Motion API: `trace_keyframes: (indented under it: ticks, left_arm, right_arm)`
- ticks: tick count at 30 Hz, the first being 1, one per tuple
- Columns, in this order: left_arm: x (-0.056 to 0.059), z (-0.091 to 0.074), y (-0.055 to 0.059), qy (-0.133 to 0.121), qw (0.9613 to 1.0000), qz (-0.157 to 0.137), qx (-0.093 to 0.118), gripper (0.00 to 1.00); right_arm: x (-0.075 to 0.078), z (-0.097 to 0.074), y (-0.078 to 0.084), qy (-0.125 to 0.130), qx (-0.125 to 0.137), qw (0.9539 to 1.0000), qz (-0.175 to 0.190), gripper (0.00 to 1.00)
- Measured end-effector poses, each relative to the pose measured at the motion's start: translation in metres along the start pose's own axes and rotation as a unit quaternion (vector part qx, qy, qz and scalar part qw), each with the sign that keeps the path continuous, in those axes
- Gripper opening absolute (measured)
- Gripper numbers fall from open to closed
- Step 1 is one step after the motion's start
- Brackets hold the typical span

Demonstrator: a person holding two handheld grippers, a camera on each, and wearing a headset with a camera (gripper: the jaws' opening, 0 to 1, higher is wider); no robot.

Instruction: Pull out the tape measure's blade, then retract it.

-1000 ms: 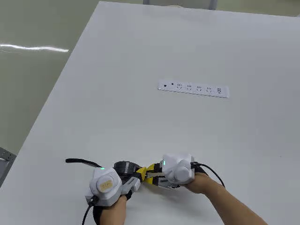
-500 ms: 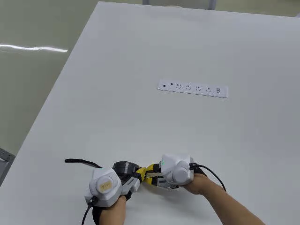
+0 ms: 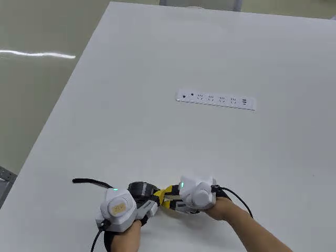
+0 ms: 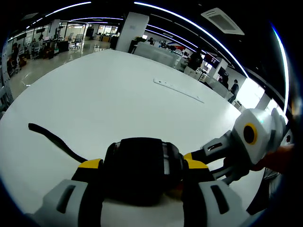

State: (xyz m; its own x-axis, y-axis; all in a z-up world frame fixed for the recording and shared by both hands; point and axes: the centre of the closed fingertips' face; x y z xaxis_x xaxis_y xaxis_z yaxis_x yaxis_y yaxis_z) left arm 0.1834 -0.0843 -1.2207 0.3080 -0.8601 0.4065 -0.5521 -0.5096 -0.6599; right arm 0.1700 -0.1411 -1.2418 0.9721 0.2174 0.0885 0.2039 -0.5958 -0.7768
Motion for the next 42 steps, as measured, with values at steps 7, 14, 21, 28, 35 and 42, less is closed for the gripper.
trace_keyframes:
  ticks: [7,14,21,28,35,42]
  left_arm:
    - [0.001,-0.001,0.001,0.007,1.0000,0.000,-0.004,0.65]
    - [0.002,-0.001,0.001,0.011,0.9999,0.001,-0.008,0.65]
    - [0.002,0.001,0.002,0.010,0.9997,-0.005,-0.024,0.66]
    - [0.003,-0.002,0.007,0.015,0.9983,0.042,-0.037,0.66]
    - [0.006,-0.007,0.003,0.031,0.9954,0.083,-0.038,0.65]
    - [0.008,-0.014,-0.001,0.052,0.9909,0.116,-0.044,0.69]
  right_arm:
    - [-0.001,-0.001,-0.001,0.002,0.001,1.0000,0.008,0.13]
    - [-0.001,0.000,-0.001,0.004,0.000,1.0000,0.007,0.14]
    - [0.000,0.000,0.000,0.009,-0.002,0.9999,0.010,0.15]
    - [0.003,-0.001,0.000,0.020,-0.009,0.9997,0.009,0.20]
    - [0.001,-0.003,-0.001,0.027,-0.009,0.9995,0.016,0.24]
    - [0.004,-0.011,-0.005,0.043,-0.008,0.9988,0.024,0.27]
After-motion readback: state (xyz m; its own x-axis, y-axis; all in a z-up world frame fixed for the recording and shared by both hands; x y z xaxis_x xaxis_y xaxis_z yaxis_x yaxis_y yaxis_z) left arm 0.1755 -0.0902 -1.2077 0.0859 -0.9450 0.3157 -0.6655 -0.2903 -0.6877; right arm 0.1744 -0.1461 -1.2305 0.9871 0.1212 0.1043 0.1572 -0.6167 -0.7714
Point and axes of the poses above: the centre of the closed fingertips' face, and the gripper's own axes: z roughly forward along the fingers, x roughly to its right, y roughly out of its underside, and after that the axes turned 8 degrees about -z, right-handed
